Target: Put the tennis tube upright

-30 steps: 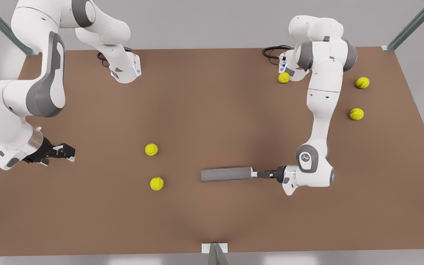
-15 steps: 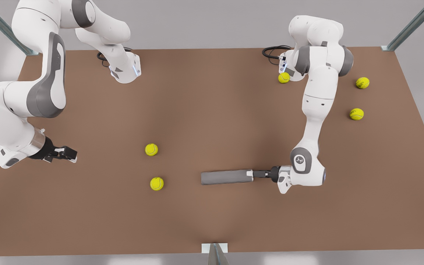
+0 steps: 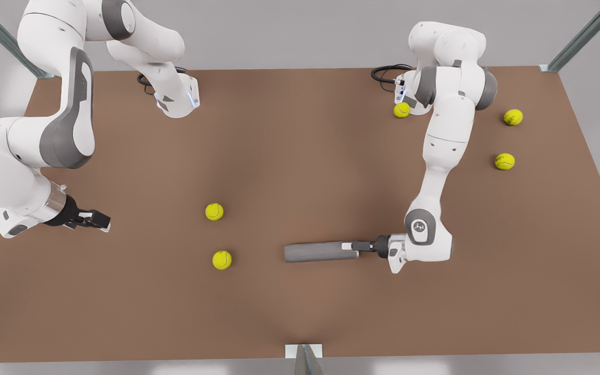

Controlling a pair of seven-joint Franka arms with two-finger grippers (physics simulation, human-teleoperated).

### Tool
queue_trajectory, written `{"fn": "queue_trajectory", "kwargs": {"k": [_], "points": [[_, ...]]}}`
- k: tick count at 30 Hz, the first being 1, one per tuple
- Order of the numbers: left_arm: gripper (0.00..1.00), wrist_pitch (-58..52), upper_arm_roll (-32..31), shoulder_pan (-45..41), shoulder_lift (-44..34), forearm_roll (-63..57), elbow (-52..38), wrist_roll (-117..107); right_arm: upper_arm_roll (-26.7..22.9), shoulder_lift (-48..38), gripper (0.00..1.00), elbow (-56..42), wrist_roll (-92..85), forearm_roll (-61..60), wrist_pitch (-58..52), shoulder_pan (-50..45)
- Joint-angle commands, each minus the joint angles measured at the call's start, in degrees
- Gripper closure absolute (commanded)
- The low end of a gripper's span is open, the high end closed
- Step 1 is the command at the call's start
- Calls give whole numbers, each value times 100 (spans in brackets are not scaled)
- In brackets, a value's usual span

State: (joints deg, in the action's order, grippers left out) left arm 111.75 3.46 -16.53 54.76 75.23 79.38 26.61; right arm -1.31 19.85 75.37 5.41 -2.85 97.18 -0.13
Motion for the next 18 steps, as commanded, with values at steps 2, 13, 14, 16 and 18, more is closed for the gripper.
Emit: {"fn": "queue_trajectory", "kwargs": {"k": [2,13,14,16,18], "points": [[0,101,-12,-17,43,150,-1,362,0,-7,0,-5,312,-5,-6,4],[0,-339,-91,80,-27,765,-1,204,0,2,0,-5,320,-5,3,-5],[0,-347,-91,89,-62,765,-1,99,0,2,0,-5,312,-5,3,-5],[0,-470,-91,89,-106,861,-1,37,0,2,0,-5,312,-5,3,-5],[0,-541,-91,97,-124,958,-1,-7,0,2,0,-5,312,-5,3,-5]]}}
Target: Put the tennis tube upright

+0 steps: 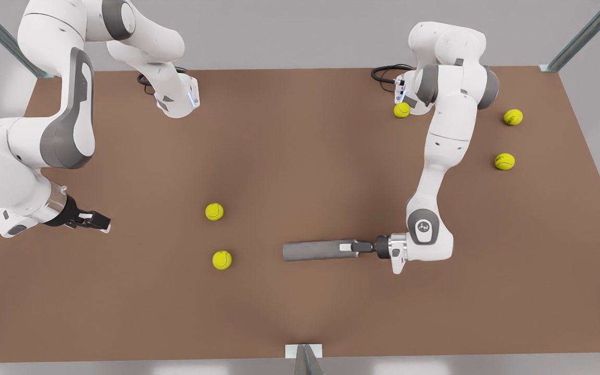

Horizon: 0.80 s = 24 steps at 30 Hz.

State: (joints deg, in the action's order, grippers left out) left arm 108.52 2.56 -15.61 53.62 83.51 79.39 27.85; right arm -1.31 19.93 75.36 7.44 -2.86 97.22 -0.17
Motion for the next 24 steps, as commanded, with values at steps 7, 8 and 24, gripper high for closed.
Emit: {"fn": "queue_trajectory", "kwargs": {"k": [7,8,24], "points": [[52,-234,25,40,-62,104,-2,-245,0,-7,0,5,109,5,-19,9],[54,-234,34,40,-62,95,-2,-245,0,-7,0,5,109,5,-19,9],[79,-437,350,49,-1099,-1092,296,-1598,0,-7,0,31,100,5,-10,9]]}}
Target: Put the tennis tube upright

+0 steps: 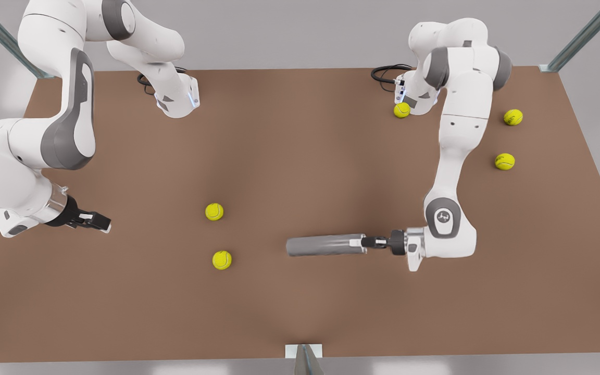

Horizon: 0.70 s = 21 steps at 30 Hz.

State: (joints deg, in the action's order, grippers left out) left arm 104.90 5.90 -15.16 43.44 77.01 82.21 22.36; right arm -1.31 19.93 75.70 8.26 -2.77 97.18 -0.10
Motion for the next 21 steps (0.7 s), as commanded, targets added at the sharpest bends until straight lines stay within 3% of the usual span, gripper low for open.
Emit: {"fn": "queue_trajectory", "kwargs": {"k": [1,11,21], "points": [[79,-225,166,4,-248,-766,23,-1190,0,-7,0,-3,18,-4,-6,1],[79,-146,491,4,-1786,-4686,-3,-2324,0,-7,0,-3,27,-4,-6,-8],[79,92,439,-391,-1725,-6831,-47,-2667,0,-7,0,-3,18,-4,3,1]]}}
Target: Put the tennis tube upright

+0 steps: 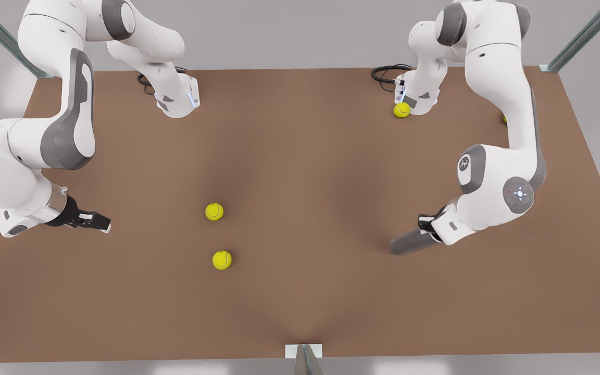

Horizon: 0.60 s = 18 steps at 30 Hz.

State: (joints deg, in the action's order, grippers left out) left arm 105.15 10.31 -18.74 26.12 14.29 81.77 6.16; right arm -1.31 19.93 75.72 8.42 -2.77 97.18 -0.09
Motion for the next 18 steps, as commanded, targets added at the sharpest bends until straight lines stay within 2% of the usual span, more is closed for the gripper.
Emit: {"fn": "queue_trajectory", "kwargs": {"k": [1,4,15,17,18], "points": [[79,67,-3,-42,16,-726,-3,-1046,0,-7,0,-5,1,-4,3,0],[79,76,-3,-77,166,-1025,-3,-1073,0,-7,0,-5,1,-4,3,0],[79,76,-20,-77,359,-823,-3,-1073,0,-7,0,-5,1,-4,3,0],[58,67,-20,-77,368,-814,-3,-1055,0,-7,0,-5,1,-4,3,-9],[28,76,-20,-77,368,-814,-3,-1038,0,-7,0,-5,1,-4,3,-9]]}}
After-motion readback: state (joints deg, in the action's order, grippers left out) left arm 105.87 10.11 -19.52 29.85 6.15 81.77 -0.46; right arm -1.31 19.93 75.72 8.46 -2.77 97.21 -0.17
